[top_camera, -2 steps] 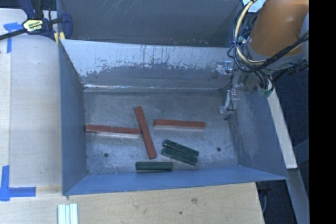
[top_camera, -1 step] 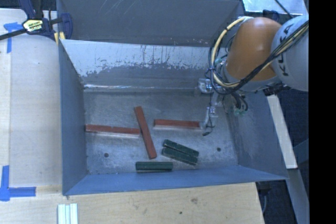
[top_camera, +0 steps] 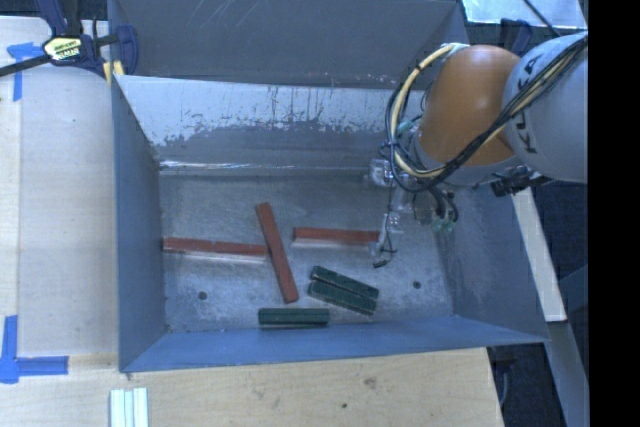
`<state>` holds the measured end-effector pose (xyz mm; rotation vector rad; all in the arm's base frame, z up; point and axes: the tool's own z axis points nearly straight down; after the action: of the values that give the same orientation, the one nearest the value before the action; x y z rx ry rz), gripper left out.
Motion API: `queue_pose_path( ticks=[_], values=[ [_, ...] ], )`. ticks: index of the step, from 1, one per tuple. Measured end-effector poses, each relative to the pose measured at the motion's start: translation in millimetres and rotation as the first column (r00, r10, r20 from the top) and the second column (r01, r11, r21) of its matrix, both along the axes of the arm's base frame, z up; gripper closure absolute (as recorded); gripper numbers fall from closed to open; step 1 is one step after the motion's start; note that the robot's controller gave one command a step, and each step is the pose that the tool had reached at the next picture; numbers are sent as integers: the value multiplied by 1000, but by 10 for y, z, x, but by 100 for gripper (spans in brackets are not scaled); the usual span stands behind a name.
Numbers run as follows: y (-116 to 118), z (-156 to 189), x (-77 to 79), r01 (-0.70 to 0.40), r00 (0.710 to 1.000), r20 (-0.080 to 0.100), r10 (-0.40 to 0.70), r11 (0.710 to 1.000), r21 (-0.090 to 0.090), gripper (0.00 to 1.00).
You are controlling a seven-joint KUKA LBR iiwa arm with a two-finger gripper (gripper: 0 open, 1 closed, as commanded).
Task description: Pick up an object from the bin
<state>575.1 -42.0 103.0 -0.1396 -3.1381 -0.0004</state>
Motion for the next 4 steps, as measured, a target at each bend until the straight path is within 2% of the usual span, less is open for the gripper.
queue_pose_path(
  ticks=[1,2,3,4],
  values=[
    [228,26,19,22,1000,2,-22,1000,0,0],
    [160,-245,66,98,995,2,-98,995,0,0],
    [427,-318,-443,140,990,4,-140,990,0,100],
    [427,-318,-443,140,990,4,-140,990,0,100]
  ],
)
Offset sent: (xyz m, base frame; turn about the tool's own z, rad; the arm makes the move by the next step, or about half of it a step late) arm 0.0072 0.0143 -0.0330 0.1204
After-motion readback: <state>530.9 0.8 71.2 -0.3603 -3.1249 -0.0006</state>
